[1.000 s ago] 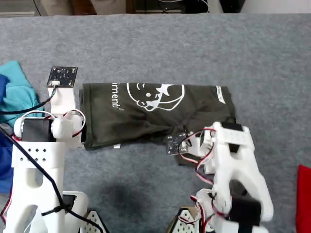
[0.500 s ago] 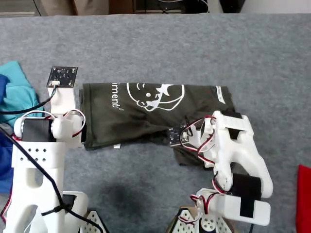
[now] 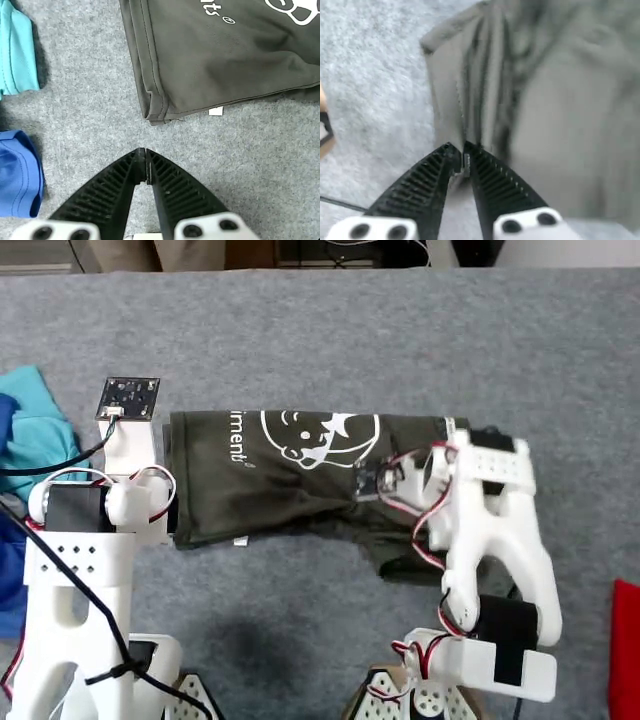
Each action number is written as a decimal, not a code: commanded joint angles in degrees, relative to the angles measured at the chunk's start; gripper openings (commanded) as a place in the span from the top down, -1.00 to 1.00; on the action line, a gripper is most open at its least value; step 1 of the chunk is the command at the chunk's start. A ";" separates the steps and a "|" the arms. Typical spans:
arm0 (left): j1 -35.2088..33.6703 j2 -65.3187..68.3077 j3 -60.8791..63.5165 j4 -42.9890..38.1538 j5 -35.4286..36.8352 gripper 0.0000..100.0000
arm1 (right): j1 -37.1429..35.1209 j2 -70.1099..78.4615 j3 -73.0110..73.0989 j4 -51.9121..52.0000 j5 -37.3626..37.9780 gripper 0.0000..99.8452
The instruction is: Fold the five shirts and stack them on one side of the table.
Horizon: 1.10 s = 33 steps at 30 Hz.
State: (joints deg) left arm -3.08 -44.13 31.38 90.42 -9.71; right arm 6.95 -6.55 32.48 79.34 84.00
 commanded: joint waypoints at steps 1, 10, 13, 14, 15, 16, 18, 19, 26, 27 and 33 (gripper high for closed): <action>0.35 0.13 -0.53 -0.35 -0.26 0.96 | 0.66 0.22 -9.01 3.25 -0.62 0.95; 0.35 0.13 -0.35 -0.44 0.00 0.96 | -0.13 6.99 -21.32 3.43 -0.62 0.95; 0.35 0.13 -0.26 -0.35 0.00 0.96 | -0.31 12.70 -28.53 5.54 -0.62 0.95; 0.35 0.13 -0.26 -0.35 0.00 0.96 | -0.31 14.73 -31.25 6.42 -0.62 0.95; 0.35 0.13 -0.18 -0.26 0.00 0.96 | -0.31 16.66 -34.42 7.30 -0.62 0.95; 0.35 0.13 -0.18 -0.26 0.00 0.96 | -0.31 18.42 -37.67 8.26 -0.62 0.95; 0.35 0.13 -0.18 -0.26 0.00 0.96 | -0.31 21.76 -43.74 10.02 -0.62 0.95; 0.35 0.13 -0.18 -0.26 0.00 0.96 | -0.31 23.25 -46.64 11.16 -0.62 0.95; 0.35 0.13 -0.18 -0.26 0.00 0.96 | -1.63 33.36 -59.56 15.65 -0.70 0.83; 0.35 0.13 -0.18 -0.26 0.00 0.96 | -1.71 34.33 -60.53 15.74 -0.97 0.73; 0.35 0.13 -0.18 -0.26 0.00 0.96 | -1.63 36.70 -62.99 15.38 -4.48 0.38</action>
State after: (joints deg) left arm -3.08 -44.13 31.38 90.42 -9.71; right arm 6.07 30.29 -27.38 94.37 80.84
